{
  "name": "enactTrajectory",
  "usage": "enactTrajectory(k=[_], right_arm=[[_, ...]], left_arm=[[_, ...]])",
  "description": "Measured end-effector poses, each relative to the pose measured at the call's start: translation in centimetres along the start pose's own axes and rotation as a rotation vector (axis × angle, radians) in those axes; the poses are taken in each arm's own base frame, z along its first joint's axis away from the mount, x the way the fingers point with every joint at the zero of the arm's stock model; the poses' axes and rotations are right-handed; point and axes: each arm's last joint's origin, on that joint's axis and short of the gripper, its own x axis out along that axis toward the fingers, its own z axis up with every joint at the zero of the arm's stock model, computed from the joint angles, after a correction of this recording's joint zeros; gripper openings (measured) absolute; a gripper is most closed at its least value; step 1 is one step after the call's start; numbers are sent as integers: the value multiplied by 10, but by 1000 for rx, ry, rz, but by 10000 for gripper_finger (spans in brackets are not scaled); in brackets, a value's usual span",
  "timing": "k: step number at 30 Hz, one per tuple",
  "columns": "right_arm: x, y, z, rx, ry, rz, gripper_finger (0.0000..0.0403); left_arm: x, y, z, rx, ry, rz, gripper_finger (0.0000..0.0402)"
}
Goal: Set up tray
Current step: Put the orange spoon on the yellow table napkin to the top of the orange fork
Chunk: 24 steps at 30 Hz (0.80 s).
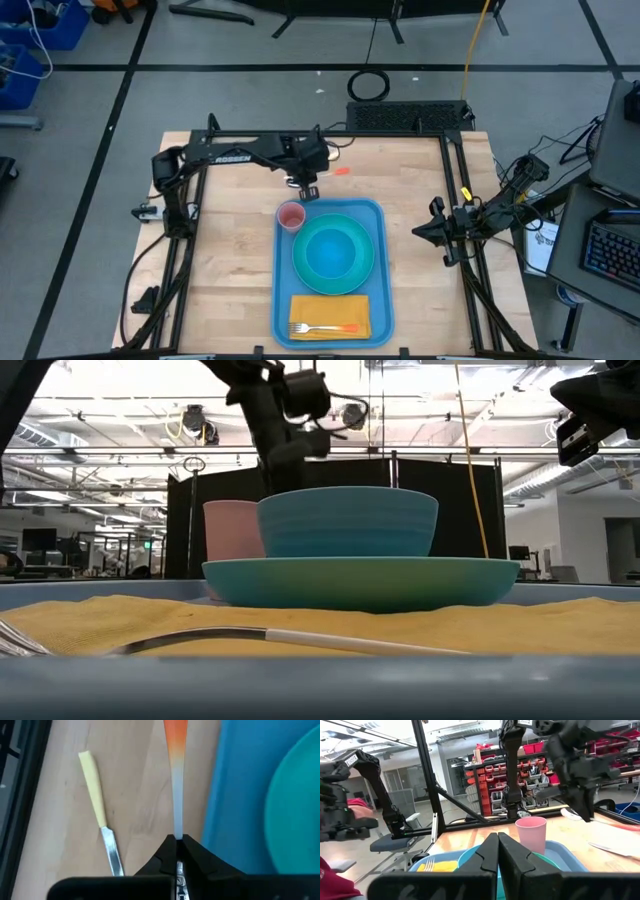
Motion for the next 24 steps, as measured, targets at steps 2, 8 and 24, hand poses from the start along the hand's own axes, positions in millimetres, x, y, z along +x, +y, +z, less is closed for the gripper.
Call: enactTrajectory(k=[2,8,24], right_arm=[[0,0,0,1,0,0,0],[0,0,0,0,0,0,0],[0,0,0,1,-1,0,0]], left_arm=[[-6,-8,0,-5,1,-7,9],[-17,-40,-3,-11,21,-30,9],[-34,-153,-17,32,15,-119,9]])
